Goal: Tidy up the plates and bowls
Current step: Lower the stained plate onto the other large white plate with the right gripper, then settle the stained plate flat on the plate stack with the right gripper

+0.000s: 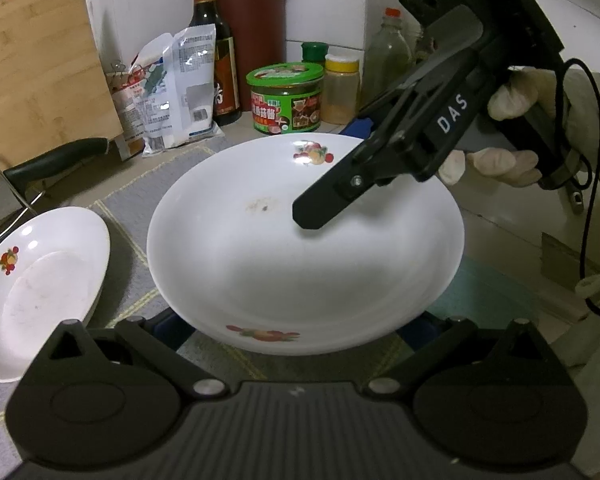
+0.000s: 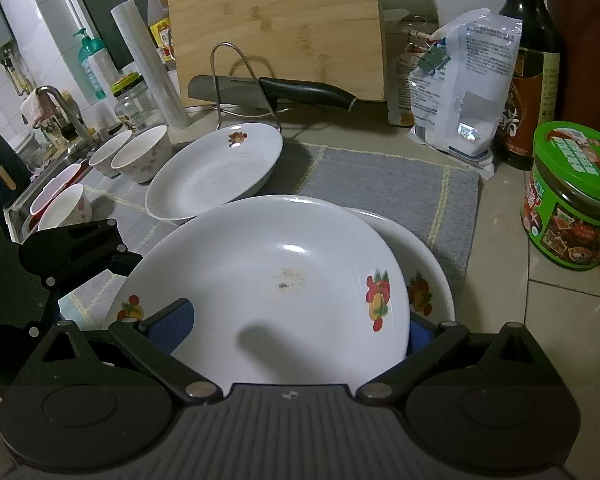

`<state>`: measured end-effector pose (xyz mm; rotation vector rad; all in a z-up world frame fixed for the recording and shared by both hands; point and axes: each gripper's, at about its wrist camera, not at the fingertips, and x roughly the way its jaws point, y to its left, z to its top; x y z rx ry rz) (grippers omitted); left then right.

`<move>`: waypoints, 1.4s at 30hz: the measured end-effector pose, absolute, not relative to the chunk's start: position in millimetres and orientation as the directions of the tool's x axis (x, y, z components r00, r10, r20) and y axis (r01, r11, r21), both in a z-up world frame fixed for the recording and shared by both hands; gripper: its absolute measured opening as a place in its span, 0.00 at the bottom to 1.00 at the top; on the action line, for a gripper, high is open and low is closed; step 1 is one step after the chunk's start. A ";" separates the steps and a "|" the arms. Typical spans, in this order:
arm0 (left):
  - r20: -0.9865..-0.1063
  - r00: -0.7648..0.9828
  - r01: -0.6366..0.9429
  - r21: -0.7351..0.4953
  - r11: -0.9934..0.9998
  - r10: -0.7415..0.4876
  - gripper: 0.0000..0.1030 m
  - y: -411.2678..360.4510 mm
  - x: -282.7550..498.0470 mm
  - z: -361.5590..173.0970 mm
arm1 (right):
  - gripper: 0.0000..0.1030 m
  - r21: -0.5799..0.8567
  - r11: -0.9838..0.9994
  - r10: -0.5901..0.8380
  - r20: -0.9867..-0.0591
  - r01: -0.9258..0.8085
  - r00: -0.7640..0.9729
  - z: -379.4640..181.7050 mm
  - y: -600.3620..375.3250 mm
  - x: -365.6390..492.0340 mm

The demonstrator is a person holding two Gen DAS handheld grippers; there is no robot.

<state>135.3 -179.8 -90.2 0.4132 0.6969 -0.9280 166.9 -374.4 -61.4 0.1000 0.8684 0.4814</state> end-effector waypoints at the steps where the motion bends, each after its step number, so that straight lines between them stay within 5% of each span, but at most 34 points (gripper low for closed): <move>1: -0.703 0.407 0.837 0.031 0.546 -0.583 0.99 -180.4 135.8 -90.4 | 1.00 0.276 0.889 0.445 -0.709 -0.364 0.547 -61.8 -374.8 167.2; 42: -0.825 0.302 0.850 0.007 0.526 -0.477 1.00 -198.7 164.1 -91.8 | 1.00 0.258 0.906 0.407 -0.748 -0.336 0.525 -75.3 -378.7 179.3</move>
